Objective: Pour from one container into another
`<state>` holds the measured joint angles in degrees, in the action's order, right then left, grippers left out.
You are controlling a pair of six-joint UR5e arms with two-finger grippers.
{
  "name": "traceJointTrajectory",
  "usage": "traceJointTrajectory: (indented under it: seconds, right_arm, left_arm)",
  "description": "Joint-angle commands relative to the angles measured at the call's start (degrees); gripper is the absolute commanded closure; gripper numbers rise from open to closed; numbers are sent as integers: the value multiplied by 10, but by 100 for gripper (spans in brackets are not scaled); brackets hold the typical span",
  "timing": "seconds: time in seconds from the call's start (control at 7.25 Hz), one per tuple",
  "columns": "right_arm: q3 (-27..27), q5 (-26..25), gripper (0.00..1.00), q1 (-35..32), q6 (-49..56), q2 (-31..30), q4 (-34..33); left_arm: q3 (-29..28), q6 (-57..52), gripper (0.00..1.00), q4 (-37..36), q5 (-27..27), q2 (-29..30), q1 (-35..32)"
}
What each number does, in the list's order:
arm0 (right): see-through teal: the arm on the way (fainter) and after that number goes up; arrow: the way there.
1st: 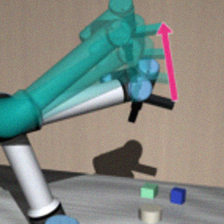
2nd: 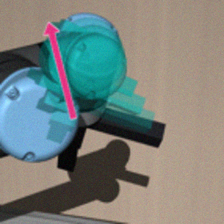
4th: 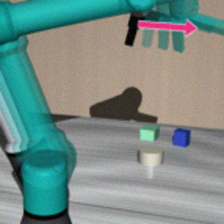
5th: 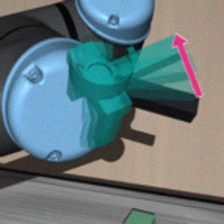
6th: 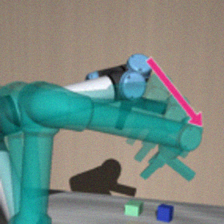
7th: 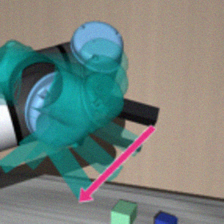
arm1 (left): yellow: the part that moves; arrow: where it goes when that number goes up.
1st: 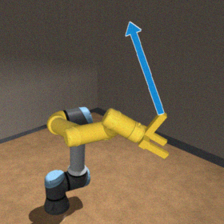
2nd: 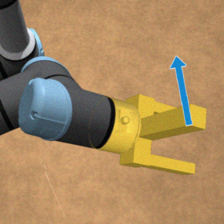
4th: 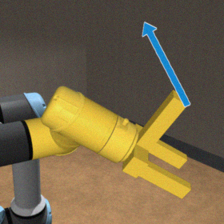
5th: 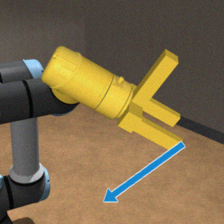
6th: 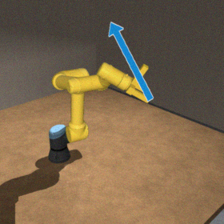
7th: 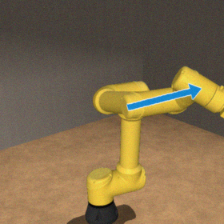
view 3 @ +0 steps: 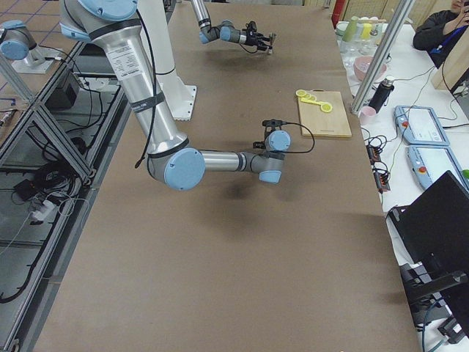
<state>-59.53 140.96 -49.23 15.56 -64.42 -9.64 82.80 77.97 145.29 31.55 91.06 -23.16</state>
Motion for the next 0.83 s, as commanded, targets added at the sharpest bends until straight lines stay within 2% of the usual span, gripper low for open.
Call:
traceJointTrajectory:
  seconds: [0.0, 0.28, 0.41, 0.69]
  right_arm:
    - [-1, 0, 19, 1, -1, 0, 0]
    - [-1, 1, 35, 1, -1, -1, 0]
    - [-1, 1, 42, 1, -1, -1, 0]
    - [-1, 1, 57, 0, -1, -1, 0]
  left_arm:
    - [-8, 27, 21, -26, 4, 4, -12]
    - [-11, 30, 28, -40, 11, 11, -22]
    - [-11, 47, 41, -40, 11, 16, -22]
    - [-11, 80, 86, -39, 12, 18, -22]
